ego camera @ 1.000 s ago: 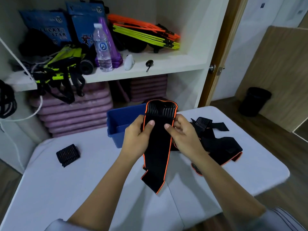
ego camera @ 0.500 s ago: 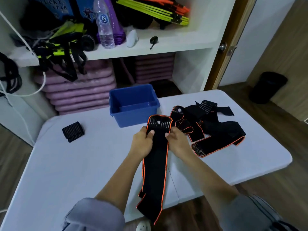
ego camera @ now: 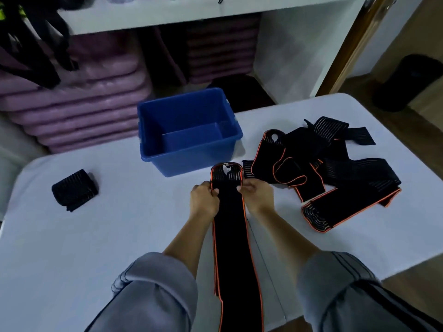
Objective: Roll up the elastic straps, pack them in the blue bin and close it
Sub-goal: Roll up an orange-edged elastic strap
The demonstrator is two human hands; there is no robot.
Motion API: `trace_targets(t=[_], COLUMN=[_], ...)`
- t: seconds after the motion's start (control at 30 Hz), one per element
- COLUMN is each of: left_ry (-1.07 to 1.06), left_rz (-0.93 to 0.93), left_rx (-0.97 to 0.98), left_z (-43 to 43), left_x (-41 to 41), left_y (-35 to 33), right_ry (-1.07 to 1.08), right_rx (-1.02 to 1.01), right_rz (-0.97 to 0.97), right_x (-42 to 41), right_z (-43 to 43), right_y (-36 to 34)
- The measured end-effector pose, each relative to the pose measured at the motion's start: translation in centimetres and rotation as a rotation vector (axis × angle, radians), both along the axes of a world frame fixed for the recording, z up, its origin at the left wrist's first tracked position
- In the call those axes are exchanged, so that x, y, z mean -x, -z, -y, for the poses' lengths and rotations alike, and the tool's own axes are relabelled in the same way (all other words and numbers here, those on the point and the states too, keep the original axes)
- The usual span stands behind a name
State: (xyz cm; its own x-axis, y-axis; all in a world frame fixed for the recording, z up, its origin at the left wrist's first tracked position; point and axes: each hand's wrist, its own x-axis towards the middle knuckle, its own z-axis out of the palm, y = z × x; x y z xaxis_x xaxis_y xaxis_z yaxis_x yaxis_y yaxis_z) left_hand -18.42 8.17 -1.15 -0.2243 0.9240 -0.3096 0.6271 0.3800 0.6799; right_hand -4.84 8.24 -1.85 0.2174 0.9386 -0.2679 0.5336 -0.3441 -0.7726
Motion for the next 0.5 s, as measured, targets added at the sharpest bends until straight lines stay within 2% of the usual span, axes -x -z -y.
trace_targets(t=[0.2,0.37,0.5], left_ry=[-0.173,-0.16,-0.152], left_rz=[0.025,0.01,0.025], left_rx=[-0.047,-0.096,-0.125], left_z=[-2.5,-3.3,-3.1], left_x=[0.5,0.6,0.6], left_y=[1.2,2.2,2.1], right_ry=[0.086,0.055,0.023], right_rx=[-0.097,-0.212,-0.192], right_rz=[-0.008,0.061,0.061], right_x=[1.5,1.7,1.4], right_z=[-2.3,-2.7,-1.9], right_y=[1.1,1.9,1.3])
